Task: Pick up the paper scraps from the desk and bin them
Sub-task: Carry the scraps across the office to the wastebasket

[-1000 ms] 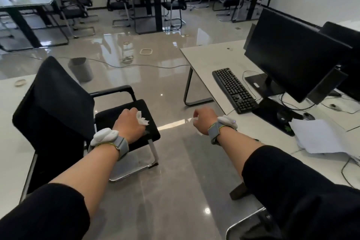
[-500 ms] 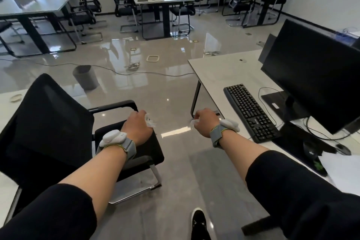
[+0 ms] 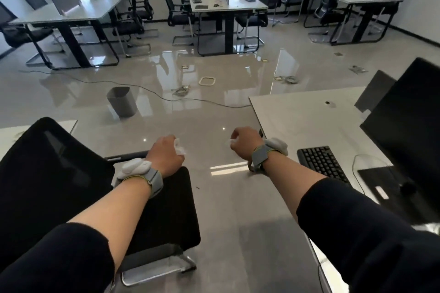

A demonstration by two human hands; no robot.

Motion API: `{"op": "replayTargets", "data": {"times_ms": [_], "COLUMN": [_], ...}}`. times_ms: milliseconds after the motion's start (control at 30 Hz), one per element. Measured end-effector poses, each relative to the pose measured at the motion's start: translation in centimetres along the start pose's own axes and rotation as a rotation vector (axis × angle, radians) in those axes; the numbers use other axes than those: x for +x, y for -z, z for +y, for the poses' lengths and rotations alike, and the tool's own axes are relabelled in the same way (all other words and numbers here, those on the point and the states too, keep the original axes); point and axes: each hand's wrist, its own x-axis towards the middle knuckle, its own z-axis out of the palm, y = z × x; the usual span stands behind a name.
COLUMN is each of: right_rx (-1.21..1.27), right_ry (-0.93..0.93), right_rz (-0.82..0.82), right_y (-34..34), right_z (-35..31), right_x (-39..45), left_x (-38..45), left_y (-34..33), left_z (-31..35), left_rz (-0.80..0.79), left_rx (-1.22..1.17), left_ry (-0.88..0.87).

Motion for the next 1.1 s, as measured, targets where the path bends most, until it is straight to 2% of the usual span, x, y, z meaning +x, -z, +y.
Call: {"op": "replayTargets", "data": {"times_ms": [233,533,800,1100], "right_rx": [-0.039,-0.091,-0.07,-0.074], "right_ry": [0.061,0.028,0.067,0.164], "right_rz": [-0.031,-0.039,-0.014,-0.051], "right_y": [0.7,3.1,5.1,1.1], "right_z": [-0.4,-1.2,-6.8,-13.6], "right_x": [12.3,29.4,44.4,59.1], "left_x": [11.4,29.7,43.1,54.3], "left_y": [-0.4,0.6,5.2,9.8], "left_z": [0.4,-0.1,-2.0,-8.2], "left_rz": [0.006,-0.016,0.043,0.129], "left_rx": [-0.004,-0.024,-0.017,-0.007], "left_ry": [0.037,0.019,0.065,0.194]}}
